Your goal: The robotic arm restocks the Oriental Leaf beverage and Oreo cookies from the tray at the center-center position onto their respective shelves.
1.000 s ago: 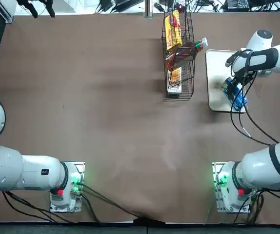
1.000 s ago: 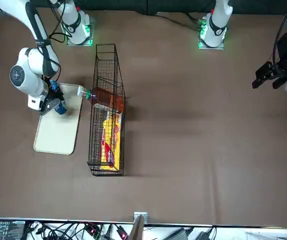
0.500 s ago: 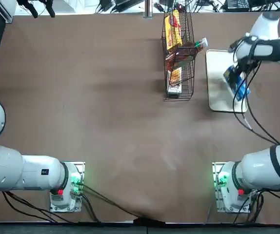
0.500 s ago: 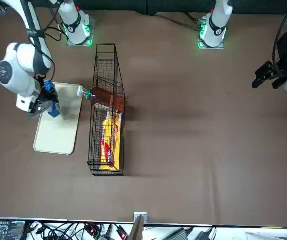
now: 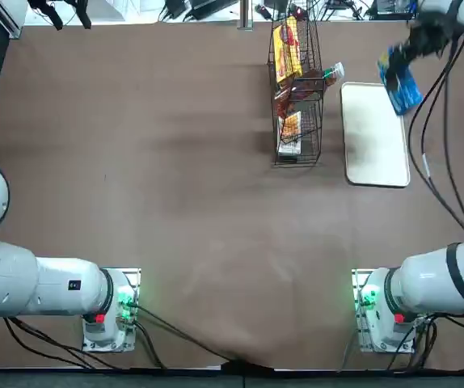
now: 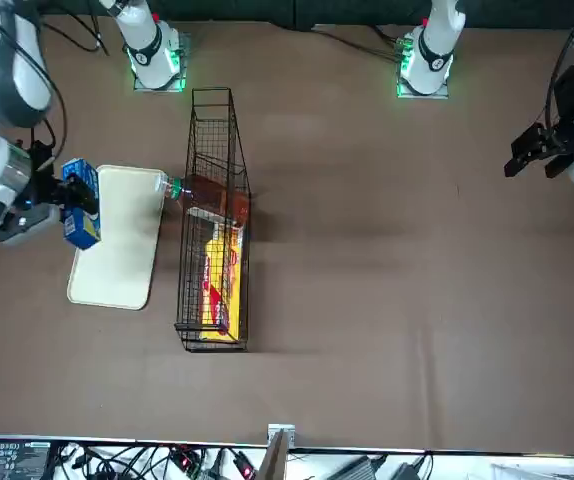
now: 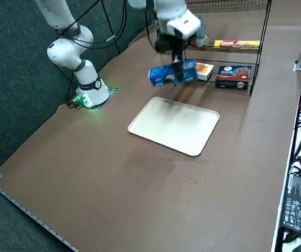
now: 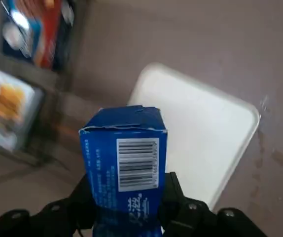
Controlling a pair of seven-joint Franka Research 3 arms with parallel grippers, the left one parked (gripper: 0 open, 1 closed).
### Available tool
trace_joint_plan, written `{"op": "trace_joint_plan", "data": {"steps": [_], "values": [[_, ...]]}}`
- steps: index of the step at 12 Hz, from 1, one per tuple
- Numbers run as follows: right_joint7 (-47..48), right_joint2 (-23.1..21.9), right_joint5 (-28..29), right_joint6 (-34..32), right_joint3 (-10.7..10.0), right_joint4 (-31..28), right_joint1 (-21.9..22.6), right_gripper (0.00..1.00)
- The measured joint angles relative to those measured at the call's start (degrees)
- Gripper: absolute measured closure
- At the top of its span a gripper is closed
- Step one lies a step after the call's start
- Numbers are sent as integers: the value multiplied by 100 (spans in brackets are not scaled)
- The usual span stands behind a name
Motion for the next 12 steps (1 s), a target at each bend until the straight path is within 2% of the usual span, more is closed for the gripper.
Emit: {"op": "trace_joint_plan", "data": {"steps": [2,5,6,7,12], "values": [[413,17,251,-142,3,503,64,38],[1240,87,293,-318,12,1077,345,38],[1510,112,294,-473,16,1288,459,38],[2092,176,294,-790,25,1754,673,38],[3246,305,294,-1678,31,2765,1101,38]]}}
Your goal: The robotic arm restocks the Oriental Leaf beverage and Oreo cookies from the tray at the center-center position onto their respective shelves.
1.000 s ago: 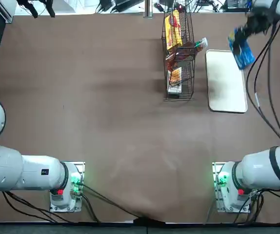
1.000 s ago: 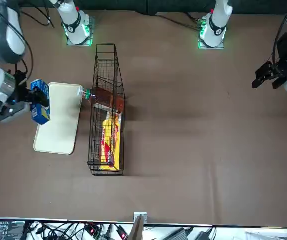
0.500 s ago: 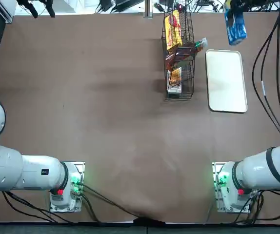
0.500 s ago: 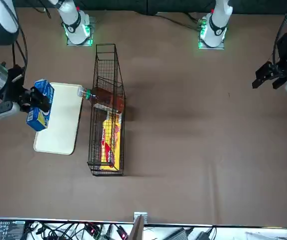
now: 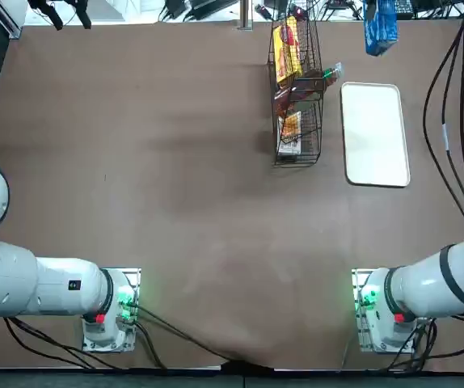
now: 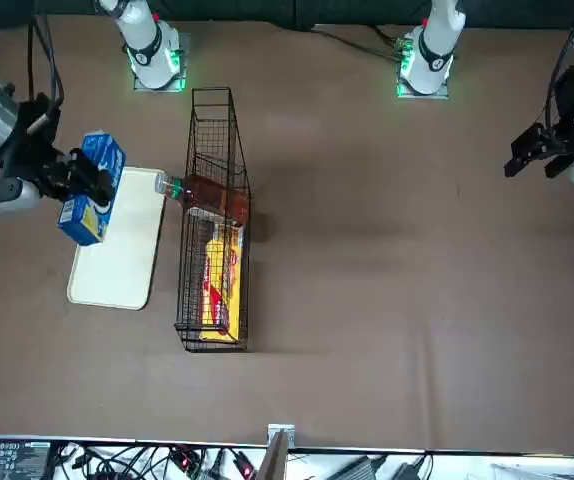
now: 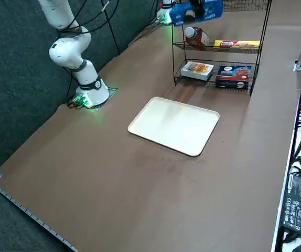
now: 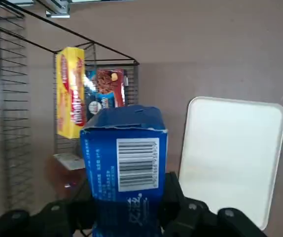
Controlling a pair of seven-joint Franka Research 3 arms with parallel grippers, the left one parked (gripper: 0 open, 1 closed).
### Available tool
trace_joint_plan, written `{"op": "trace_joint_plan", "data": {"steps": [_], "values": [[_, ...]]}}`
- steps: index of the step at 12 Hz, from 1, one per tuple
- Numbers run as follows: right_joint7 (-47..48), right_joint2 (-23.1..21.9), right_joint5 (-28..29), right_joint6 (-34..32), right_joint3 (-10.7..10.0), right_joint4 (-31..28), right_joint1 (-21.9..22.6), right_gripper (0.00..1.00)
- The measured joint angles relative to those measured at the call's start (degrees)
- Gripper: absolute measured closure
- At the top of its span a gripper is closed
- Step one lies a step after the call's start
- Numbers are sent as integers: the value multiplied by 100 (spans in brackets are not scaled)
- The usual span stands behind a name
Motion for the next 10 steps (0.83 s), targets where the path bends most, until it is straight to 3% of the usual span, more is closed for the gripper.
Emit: {"op": "trace_joint_plan", "data": {"steps": [4,10], "values": [[997,279,0,-540,2,945,340,38],[1975,893,0,-587,3,1886,828,38]]}}
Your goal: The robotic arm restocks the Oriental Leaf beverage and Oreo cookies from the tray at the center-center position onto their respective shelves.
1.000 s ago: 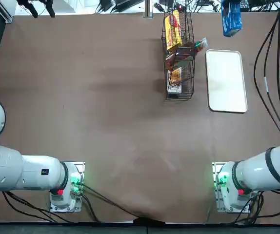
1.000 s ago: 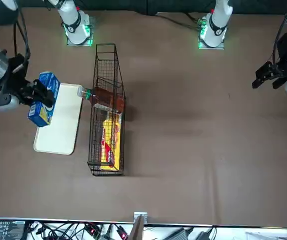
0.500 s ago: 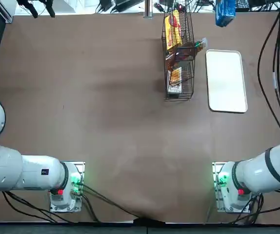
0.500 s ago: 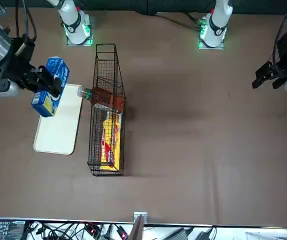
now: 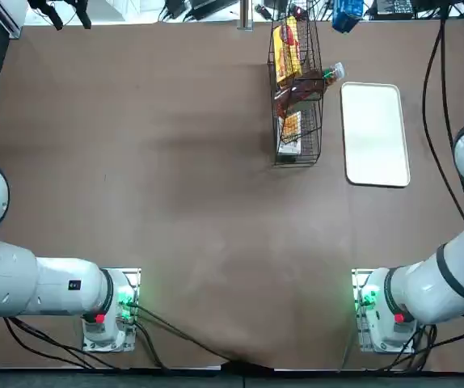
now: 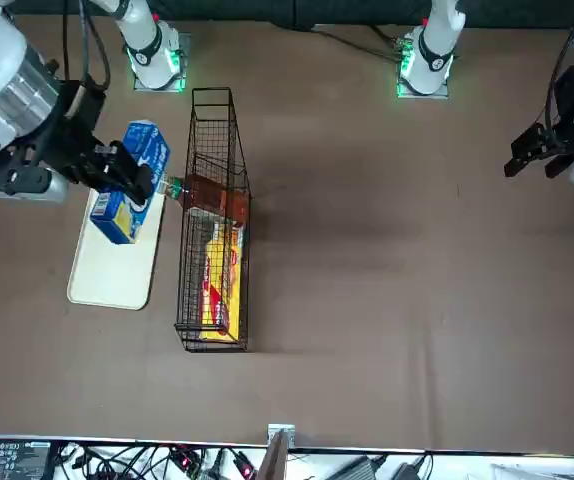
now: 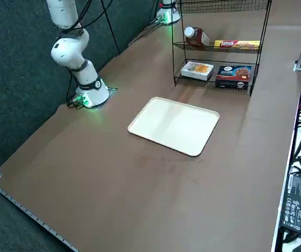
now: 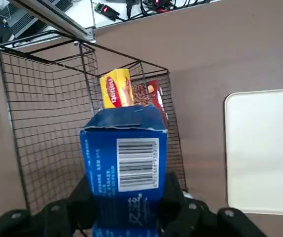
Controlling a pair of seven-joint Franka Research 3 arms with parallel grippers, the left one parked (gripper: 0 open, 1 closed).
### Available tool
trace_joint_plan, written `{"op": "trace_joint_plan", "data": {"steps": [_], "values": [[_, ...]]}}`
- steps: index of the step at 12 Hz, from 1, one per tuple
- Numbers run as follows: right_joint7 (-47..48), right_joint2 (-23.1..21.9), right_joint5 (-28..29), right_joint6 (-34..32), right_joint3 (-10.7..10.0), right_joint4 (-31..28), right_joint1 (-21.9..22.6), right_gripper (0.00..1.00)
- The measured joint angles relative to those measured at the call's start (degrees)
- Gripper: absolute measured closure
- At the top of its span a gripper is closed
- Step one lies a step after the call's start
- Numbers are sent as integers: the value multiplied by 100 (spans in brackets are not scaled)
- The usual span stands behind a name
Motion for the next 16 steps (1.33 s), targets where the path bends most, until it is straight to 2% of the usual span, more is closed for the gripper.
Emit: {"op": "trace_joint_plan", "data": {"steps": [5,8,16], "values": [[837,106,1,219,30,160,454,38],[916,107,1,393,120,163,511,38],[958,431,-11,455,135,161,878,38]]}}
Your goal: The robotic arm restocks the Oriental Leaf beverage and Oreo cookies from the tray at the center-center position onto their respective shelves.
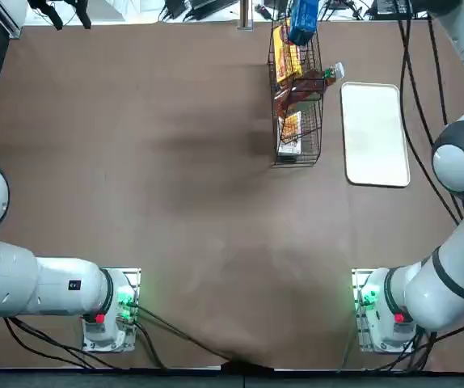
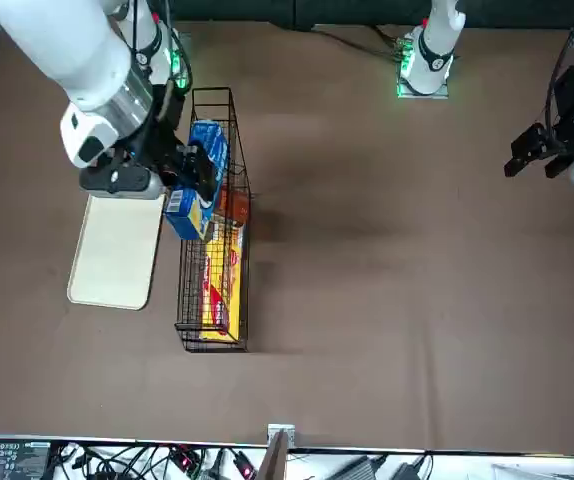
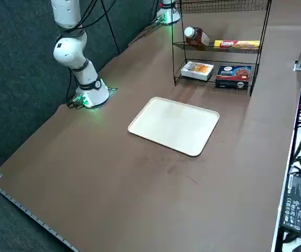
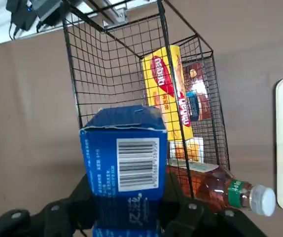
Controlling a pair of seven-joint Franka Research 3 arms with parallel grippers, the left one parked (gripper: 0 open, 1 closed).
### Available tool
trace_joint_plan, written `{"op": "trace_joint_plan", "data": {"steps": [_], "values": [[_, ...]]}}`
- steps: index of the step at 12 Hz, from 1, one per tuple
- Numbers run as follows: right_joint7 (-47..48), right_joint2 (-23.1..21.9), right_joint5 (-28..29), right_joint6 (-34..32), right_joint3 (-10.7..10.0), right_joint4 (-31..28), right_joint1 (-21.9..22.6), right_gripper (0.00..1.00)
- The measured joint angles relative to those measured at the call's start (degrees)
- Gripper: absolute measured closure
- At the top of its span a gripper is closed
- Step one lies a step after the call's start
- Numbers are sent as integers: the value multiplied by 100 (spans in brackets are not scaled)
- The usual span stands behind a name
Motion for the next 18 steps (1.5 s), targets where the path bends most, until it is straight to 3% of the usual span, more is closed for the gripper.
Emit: {"op": "trace_joint_plan", "data": {"steps": [18], "values": [[2,187,-116,280,-97,3,118,39]]}}
